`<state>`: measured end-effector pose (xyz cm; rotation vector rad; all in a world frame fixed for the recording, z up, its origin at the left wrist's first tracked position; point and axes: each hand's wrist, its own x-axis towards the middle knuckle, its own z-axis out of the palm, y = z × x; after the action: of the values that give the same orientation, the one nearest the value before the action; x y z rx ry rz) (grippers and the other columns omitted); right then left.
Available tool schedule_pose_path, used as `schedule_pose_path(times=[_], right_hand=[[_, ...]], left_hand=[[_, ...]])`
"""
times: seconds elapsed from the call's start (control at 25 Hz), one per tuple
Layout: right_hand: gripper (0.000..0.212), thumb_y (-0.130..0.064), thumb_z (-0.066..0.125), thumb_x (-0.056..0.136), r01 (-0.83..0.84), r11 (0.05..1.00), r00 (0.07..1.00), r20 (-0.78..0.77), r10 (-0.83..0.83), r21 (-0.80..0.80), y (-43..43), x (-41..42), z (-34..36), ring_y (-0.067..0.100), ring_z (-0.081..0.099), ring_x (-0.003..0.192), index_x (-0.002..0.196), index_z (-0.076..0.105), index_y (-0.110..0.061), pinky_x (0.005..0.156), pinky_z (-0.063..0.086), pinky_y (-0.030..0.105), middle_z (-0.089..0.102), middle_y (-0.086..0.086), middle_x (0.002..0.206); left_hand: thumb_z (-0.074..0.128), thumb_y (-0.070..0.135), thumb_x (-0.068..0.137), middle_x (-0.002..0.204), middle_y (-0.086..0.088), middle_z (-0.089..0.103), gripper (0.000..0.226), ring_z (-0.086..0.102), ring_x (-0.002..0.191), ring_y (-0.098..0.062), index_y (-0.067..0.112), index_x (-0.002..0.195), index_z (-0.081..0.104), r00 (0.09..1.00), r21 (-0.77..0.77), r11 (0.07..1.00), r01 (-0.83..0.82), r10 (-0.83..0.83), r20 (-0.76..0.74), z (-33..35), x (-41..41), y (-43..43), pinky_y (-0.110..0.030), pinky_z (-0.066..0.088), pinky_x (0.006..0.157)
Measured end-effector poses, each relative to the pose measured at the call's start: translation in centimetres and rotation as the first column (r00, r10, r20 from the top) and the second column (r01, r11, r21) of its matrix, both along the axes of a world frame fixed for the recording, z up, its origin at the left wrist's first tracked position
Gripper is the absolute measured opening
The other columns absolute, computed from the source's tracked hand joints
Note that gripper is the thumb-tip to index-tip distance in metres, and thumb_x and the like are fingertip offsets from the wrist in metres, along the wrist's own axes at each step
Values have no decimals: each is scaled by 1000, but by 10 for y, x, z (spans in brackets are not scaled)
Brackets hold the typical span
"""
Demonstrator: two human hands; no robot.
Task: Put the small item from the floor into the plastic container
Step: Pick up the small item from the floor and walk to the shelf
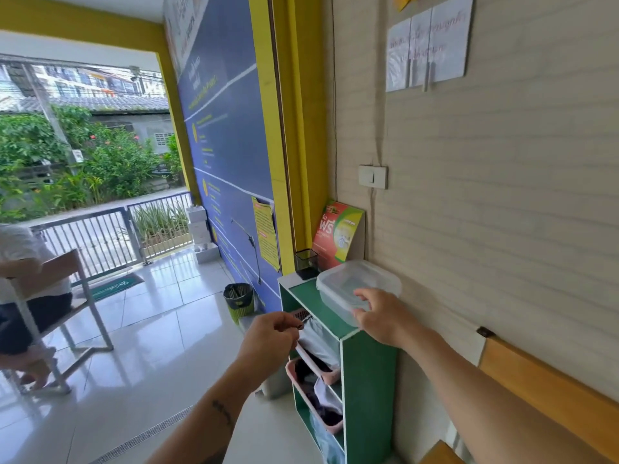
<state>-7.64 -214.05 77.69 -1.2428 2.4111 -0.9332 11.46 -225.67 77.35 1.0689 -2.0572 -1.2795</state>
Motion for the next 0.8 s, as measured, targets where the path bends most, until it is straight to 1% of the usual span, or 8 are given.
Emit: schedule_pose_path(times=[0.08, 0.16, 0.32, 0.44, 0.56, 0.64, 0.72, 0.8], right_hand=[[57, -32, 51, 93, -14, 1000, 1000, -27, 15, 23, -41, -27, -2, 21, 41, 136, 147, 40, -17, 109, 32, 32, 42, 4, 152], [57, -33, 51, 93, -8, 999, 999, -31, 10, 42, -74, -46, -3, 20, 42, 136, 147, 40, -18, 109, 33, 33, 43, 4, 152], [57, -34, 51, 93, 26, 995, 998, -65, -20, 93, -129, -75, -16, 21, 41, 136, 147, 40, -18, 111, 33, 33, 43, 3, 152], [57, -34, 50, 93, 71, 989, 994, -87, -60, 130, -171, -96, -34, 22, 41, 136, 147, 39, -19, 111, 33, 35, 41, 3, 152], [58, -35, 48, 94, 150, 973, 985, -113, -132, 176, -212, -116, -51, 22, 40, 136, 148, 38, -19, 109, 34, 36, 40, 3, 153], [58, -35, 47, 94, 208, 955, 976, -115, -187, 211, -241, -128, -62, 24, 39, 136, 148, 37, -18, 109, 34, 37, 40, 3, 152], [58, -37, 46, 93, 258, 925, 964, -134, -228, 280, -265, -137, -74, 26, 37, 135, 147, 37, -18, 109, 34, 40, 39, 5, 150], [59, -39, 46, 92, 317, 880, 947, -174, -271, 353, -282, -146, -85, 29, 34, 135, 146, 35, -17, 108, 34, 43, 37, 6, 149]], left_hand=[[64, 6, 84, 68, 0, 71, 23, 61, 63, -17, 24, 76, 75, 1000, -6, 1000, 7, -7, -3, -5, -31, -41, -33, 55, 69], [66, 8, 84, 71, 2, 73, 18, 60, 62, -14, 22, 82, 78, 1000, 12, 1000, 13, -13, -11, -7, -59, -75, -31, 54, 68], [64, 5, 84, 75, -11, 76, 16, 61, 57, -18, 13, 88, 77, 997, 76, 997, 31, -26, -76, -22, -117, -141, -37, 58, 67], [62, 1, 83, 75, -11, 74, 17, 61, 61, -21, 10, 88, 76, 995, 131, 989, 71, -61, -82, -41, -161, -199, -35, 55, 68], [59, -3, 81, 74, -11, 71, 20, 62, 65, -24, 3, 94, 73, 988, 164, 975, 150, -141, -68, -65, -198, -252, -34, 55, 68], [58, -4, 79, 75, -8, 72, 22, 67, 68, -24, 8, 92, 73, 979, 135, 970, 202, -204, 0, -78, -218, -286, -36, 59, 70], [58, -3, 78, 78, -6, 73, 26, 71, 75, -26, 20, 82, 70, 966, 98, 964, 246, -253, 62, -90, -235, -316, -39, 61, 76], [56, -1, 77, 78, -5, 74, 31, 70, 75, -25, 28, 72, 66, 943, 53, 950, 308, -313, 114, -104, -255, -340, -36, 60, 73]])
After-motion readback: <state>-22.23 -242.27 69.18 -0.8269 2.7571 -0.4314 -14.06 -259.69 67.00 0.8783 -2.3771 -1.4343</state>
